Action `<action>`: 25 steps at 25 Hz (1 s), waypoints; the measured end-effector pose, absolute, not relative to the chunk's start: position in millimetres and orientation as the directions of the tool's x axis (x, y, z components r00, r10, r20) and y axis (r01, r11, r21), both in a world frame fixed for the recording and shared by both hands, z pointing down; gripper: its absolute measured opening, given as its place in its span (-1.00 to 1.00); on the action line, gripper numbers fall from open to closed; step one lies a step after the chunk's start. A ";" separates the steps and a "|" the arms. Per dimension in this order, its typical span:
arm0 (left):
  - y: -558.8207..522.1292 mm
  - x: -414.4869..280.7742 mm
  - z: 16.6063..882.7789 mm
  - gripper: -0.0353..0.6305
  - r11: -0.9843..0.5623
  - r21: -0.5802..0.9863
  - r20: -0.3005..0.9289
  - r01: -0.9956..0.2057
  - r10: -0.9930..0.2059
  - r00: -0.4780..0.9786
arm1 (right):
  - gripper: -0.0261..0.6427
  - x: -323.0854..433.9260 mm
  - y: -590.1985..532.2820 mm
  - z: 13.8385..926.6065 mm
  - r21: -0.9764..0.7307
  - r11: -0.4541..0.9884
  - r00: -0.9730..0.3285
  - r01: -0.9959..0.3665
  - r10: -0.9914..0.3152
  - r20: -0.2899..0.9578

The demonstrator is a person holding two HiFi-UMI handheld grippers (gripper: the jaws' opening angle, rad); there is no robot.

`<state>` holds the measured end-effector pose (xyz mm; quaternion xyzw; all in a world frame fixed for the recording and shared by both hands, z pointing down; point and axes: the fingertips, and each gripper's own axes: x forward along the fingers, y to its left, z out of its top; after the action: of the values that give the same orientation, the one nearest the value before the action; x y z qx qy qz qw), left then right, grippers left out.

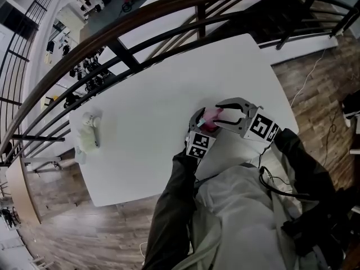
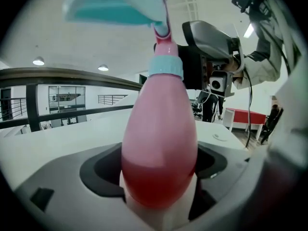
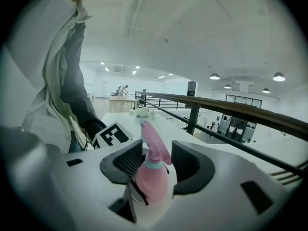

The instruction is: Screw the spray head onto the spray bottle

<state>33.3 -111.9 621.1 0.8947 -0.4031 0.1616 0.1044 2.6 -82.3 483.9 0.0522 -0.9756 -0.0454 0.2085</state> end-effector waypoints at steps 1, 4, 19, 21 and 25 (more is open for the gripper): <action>-112.5 34.0 621.1 0.40 -0.654 0.057 0.373 -0.754 -0.687 0.624 | -0.38 6.2 -79.6 482.1 0.087 0.991 -0.908 -0.098 -0.125 0.399; -114.0 33.0 621.5 0.40 -0.655 0.060 0.373 -0.754 -0.685 0.625 | -0.50 11.8 -68.8 478.9 -0.040 0.986 -0.926 -0.161 -0.137 0.352; -80.8 40.3 620.3 0.40 -0.870 0.072 0.363 -0.488 -0.433 0.825 | -0.27 22.1 -86.5 484.8 0.013 0.998 -0.916 -0.062 -0.062 0.397; -75.7 40.3 619.7 0.40 -0.884 0.073 0.365 -0.461 -0.406 0.837 | -0.09 15.1 -88.8 496.3 -0.009 1.000 -0.898 0.026 0.028 0.438; -62.4 44.6 619.6 0.40 -0.920 0.069 0.385 -0.386 -0.332 0.861 | 0.21 0.2 -71.8 512.4 -0.080 0.971 -0.806 0.223 0.230 0.545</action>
<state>44.6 -62.4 619.6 0.9620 -0.1866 0.1860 0.0720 0.2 -71.8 512.4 -0.1193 -0.9503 0.0062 0.2874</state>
